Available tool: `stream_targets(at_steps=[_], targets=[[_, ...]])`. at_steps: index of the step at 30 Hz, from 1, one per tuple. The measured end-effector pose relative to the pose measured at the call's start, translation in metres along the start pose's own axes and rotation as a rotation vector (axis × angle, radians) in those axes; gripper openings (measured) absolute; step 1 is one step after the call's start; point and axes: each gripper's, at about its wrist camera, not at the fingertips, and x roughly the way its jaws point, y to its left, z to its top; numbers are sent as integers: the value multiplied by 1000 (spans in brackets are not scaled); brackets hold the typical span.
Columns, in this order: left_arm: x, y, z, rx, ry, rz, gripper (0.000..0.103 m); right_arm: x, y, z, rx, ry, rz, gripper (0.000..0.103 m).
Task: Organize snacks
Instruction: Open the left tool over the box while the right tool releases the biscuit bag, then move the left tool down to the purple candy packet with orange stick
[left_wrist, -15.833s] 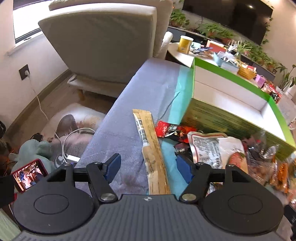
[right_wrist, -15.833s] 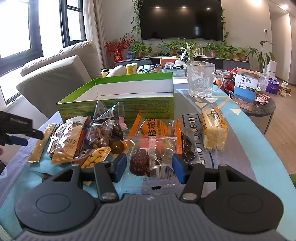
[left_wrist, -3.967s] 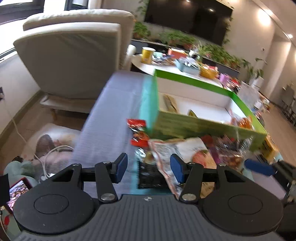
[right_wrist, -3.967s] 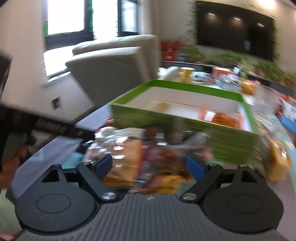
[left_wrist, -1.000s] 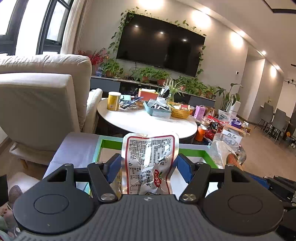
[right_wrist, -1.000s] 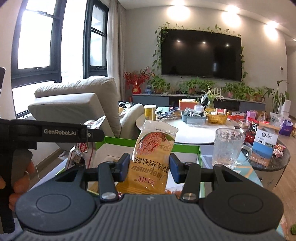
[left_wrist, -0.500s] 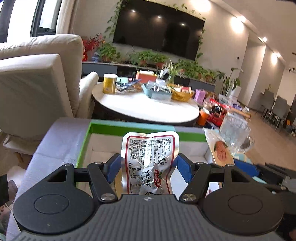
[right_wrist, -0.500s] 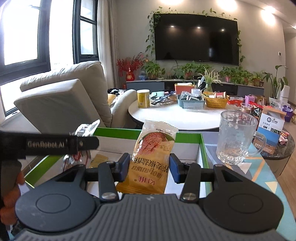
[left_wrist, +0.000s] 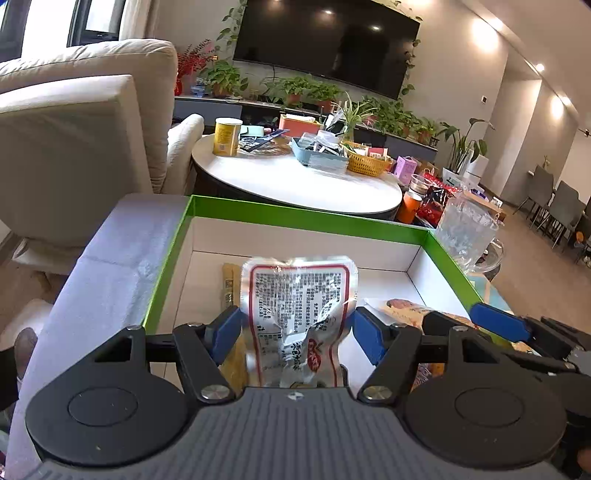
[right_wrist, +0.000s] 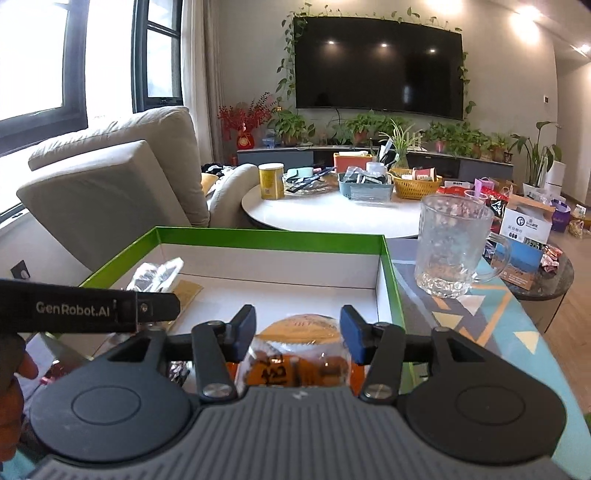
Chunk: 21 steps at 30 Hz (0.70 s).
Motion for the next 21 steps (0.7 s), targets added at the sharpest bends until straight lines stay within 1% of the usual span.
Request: stream_targets(at_steps=[6,7,10,13,17,19,21], targets=[[-19,0,-15,6,16,11,64,-20,-1,-16,13,34,0,47],[-22,0,-17,5,18,11,64,-25,-2,-18,25,16,-1,47],[-40,-2,-25,39,-24,30,64,-41,-4,-21,31,-9,-15,48],[-57,-3,-30,48,-41,23,64,-51,-6,-24,45,-2,-7,48],[-71,-2,-43,25,0,-3,64,-62,-4,-32,57,13,24,48],[-72,-4,-50,38,31,-10,65,-66,-1,-35,45,18,25,48],[-71,-6,-59,53,59,0,65,-69,1,-39,43,25,30,48]])
